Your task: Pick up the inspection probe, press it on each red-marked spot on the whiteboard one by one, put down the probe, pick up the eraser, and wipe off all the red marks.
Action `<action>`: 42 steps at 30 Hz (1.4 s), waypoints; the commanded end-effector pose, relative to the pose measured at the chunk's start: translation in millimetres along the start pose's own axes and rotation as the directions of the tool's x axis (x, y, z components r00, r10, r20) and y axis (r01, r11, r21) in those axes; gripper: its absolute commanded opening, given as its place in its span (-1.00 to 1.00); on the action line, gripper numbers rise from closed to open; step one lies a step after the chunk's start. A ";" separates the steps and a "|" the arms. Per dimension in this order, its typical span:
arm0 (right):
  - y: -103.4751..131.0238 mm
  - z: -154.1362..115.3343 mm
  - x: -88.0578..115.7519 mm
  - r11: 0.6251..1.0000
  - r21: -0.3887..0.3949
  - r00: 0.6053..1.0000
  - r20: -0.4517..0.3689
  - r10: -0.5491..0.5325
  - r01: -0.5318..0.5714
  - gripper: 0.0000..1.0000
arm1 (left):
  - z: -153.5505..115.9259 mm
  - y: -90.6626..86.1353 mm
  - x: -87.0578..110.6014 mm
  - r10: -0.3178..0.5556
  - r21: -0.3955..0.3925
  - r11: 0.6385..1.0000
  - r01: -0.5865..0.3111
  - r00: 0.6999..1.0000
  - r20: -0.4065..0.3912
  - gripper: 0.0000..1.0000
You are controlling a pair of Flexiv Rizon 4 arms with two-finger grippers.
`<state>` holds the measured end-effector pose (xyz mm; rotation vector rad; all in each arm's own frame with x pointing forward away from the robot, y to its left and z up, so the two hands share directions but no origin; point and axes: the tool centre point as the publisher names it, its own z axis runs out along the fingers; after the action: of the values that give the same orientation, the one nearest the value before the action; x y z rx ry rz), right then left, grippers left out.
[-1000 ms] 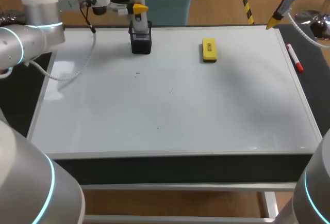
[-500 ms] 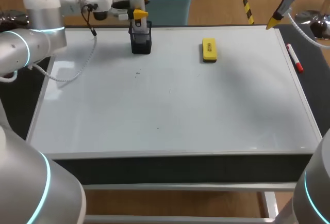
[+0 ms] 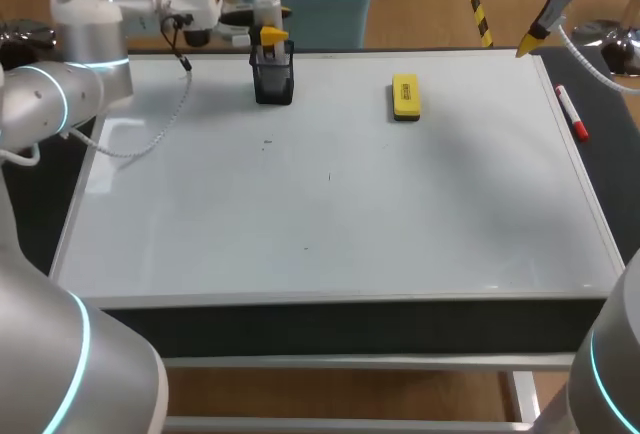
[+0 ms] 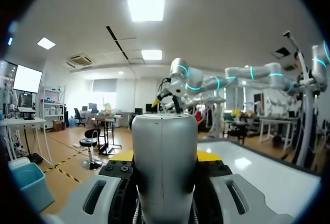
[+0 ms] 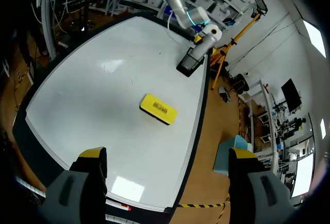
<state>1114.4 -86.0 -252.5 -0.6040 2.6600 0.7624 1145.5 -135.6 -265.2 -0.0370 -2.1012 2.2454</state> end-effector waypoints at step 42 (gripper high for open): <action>0.0 -0.8 -0.7 1.000 0.003 1.000 -0.005 -0.001 0.001 1.00 | -46.3 -21.5 11.6 0.140 -0.420 0.908 -0.002 0.944 0.299 1.00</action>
<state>1114.5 -86.0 -252.6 -0.6039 2.6598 0.7623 1175.3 -88.2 -268.1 -0.0492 -2.3758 2.0430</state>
